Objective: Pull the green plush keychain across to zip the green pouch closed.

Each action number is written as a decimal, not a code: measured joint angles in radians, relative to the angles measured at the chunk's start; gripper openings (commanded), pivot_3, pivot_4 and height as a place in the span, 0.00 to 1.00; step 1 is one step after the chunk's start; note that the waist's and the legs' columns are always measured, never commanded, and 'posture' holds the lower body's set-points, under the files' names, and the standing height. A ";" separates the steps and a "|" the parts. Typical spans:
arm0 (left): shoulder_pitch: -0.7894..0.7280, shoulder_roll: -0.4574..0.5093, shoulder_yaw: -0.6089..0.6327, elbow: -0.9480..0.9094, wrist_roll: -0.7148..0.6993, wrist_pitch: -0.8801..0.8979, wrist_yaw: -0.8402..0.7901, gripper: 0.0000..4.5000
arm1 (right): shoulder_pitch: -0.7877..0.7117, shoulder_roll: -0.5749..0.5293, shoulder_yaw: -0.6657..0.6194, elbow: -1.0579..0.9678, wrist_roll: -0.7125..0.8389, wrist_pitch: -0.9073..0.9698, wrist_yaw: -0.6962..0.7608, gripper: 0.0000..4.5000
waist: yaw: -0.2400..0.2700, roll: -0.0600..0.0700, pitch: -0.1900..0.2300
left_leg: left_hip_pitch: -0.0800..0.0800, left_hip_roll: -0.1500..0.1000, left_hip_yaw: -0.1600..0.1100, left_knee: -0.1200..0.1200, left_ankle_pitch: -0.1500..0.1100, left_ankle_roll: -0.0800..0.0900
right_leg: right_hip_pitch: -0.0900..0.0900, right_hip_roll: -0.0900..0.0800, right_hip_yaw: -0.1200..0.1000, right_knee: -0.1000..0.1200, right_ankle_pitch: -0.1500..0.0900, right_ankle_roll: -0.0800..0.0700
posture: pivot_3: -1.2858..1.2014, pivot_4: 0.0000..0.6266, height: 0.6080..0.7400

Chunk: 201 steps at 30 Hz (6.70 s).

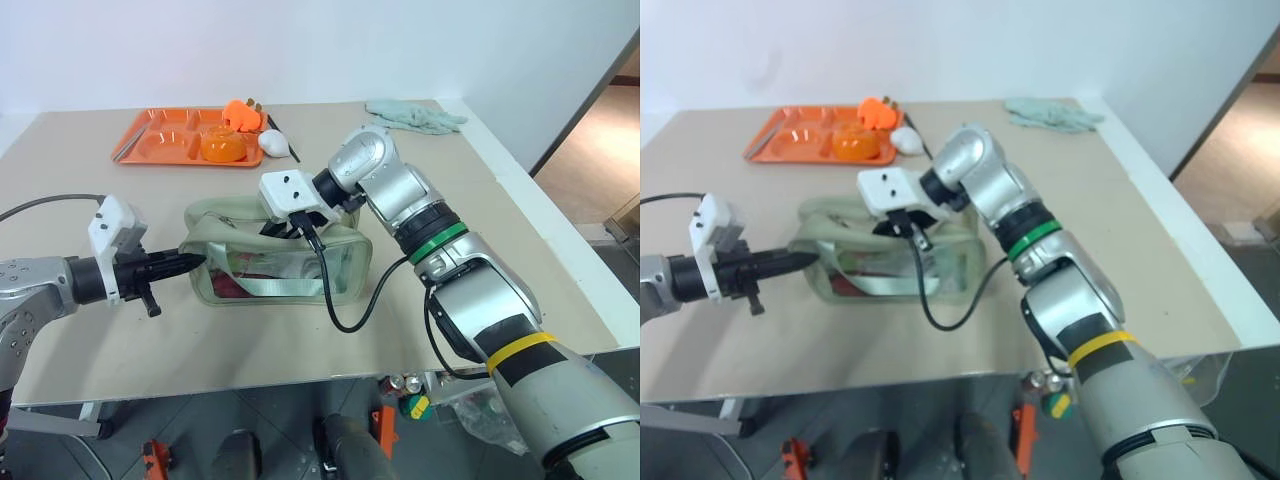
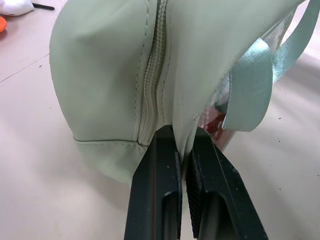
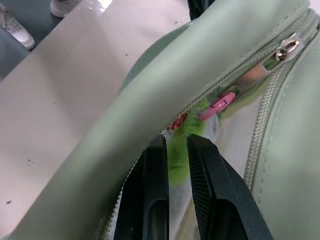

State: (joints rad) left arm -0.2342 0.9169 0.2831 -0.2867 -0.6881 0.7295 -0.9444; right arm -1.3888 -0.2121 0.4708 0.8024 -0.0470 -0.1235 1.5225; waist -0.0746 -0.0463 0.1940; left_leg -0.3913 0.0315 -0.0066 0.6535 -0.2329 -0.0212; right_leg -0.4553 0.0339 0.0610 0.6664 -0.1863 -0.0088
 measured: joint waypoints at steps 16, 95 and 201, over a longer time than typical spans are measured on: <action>-0.001 0.000 0.001 -0.005 -0.009 0.012 0.008 0.00 | -0.028 0.006 -0.001 0.047 -0.037 -0.017 -0.004 0.09 | 0.000 0.000 0.000 | 0.000 0.000 0.000 0.000 0.000 0.000 | 0.000 0.000 0.000 0.000 0.000 0.000 | 0.52 0.24 1.00; 0.000 0.000 -0.001 -0.006 -0.017 0.009 0.014 0.00 | 0.000 -0.014 -0.076 -0.075 0.067 0.210 0.013 0.36 | 0.000 0.000 0.000 | -0.001 0.000 -0.001 -0.001 0.000 0.000 | -0.001 0.000 -0.001 0.000 -0.001 -0.001 | 0.52 0.24 1.00; 0.008 -0.005 -0.005 -0.016 -0.001 -0.008 0.006 0.00 | 0.120 0.045 0.006 -0.087 -0.106 0.101 -0.131 0.00 | 0.000 0.000 0.000 | -0.001 0.000 -0.002 -0.001 0.000 0.000 | -0.001 0.000 -0.002 0.000 -0.001 -0.001 | 0.52 0.24 1.00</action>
State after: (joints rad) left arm -0.2261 0.9115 0.2784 -0.3029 -0.6892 0.7212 -0.9389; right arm -1.2690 -0.1673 0.4768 0.7156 -0.1526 -0.0223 1.3913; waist -0.0747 -0.0461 0.1942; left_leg -0.3923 0.0313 -0.0084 0.6524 -0.2329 -0.0212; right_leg -0.4558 0.0336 0.0592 0.6661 -0.1876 -0.0096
